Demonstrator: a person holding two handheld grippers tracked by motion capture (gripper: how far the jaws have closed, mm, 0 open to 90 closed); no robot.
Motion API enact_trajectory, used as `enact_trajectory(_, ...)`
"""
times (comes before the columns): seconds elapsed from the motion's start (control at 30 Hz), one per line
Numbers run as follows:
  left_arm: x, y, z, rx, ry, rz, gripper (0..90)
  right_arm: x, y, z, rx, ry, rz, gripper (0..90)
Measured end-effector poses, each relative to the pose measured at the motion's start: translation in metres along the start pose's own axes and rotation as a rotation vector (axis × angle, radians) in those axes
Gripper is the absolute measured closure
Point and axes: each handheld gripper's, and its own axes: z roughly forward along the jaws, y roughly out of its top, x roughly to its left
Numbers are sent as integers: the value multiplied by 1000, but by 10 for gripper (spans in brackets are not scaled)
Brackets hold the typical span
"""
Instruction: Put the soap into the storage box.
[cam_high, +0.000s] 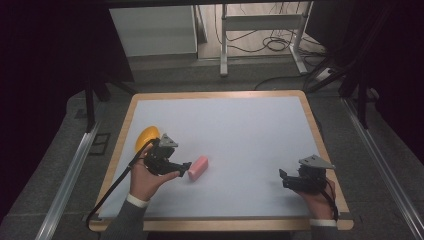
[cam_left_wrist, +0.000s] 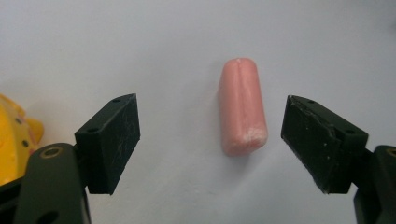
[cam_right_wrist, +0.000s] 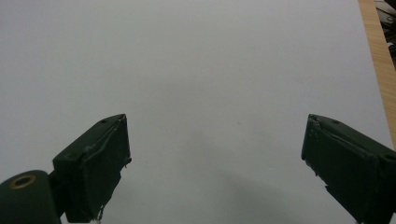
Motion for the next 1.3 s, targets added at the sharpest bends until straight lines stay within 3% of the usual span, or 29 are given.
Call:
enact_trajectory(0.53,-15,18,22,32,-16,39,201,0,0,0,2,0,-2,76)
enact_trajectory(1.3,-19,18,58,126,-28,44,188,0,-1,2,9,-1,-6,76)
